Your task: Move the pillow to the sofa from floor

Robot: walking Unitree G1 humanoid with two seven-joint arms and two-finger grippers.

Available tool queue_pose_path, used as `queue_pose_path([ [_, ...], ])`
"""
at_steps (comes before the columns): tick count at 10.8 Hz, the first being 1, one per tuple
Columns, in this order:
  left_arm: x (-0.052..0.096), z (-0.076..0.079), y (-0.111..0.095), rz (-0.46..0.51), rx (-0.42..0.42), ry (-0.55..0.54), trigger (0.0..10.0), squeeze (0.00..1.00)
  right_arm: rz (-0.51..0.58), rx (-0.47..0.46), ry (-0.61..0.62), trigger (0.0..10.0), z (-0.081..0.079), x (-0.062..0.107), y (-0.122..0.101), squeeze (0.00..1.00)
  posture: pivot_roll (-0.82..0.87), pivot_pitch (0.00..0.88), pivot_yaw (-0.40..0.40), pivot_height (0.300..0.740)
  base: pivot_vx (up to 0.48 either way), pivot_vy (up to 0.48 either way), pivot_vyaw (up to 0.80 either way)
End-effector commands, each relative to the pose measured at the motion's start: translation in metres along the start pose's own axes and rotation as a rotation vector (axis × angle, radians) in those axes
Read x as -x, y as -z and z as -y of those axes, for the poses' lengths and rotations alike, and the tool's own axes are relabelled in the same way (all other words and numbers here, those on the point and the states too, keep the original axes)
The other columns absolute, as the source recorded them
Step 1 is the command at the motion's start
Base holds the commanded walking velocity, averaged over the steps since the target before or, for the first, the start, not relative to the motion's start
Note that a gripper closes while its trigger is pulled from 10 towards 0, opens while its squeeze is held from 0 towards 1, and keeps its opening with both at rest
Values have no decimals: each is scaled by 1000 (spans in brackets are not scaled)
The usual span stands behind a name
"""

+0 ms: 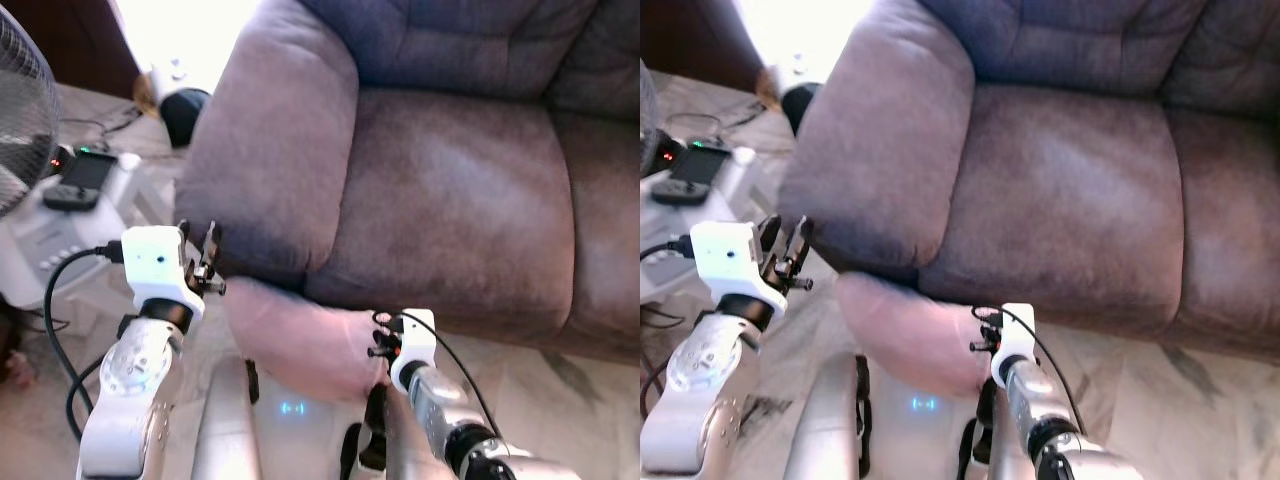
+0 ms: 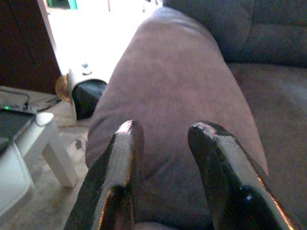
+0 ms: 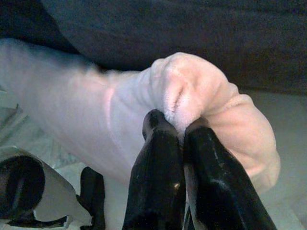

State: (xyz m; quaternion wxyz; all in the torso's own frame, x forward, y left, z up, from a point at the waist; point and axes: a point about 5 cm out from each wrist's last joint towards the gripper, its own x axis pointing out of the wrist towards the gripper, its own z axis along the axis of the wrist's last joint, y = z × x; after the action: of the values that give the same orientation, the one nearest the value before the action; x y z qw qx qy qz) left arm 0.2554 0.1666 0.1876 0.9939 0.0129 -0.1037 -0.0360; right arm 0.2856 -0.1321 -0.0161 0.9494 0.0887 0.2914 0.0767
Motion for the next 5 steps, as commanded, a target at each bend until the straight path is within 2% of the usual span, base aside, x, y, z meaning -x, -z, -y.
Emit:
queue_pose_path([
  [1, 0, 0, 2, -2, 0, 3, 10000, 0, 80, 1, 44, 10000, 12, 0, -19, 0, 252, 176, -120, 710, 0, 0, 0],
  [3, -4, 0, 3, 4, 5, 5, 10000, 0, 82, 1, 47, 10000, 13, -1, -20, 0, 250, 162, -119, 735, 0, 0, 0],
  [5, -10, 2, 3, 16, 11, 14, 10000, 0, 87, -2, 53, 10000, 13, -1, -22, 0, 250, 142, -119, 740, 0, 0, 0],
])
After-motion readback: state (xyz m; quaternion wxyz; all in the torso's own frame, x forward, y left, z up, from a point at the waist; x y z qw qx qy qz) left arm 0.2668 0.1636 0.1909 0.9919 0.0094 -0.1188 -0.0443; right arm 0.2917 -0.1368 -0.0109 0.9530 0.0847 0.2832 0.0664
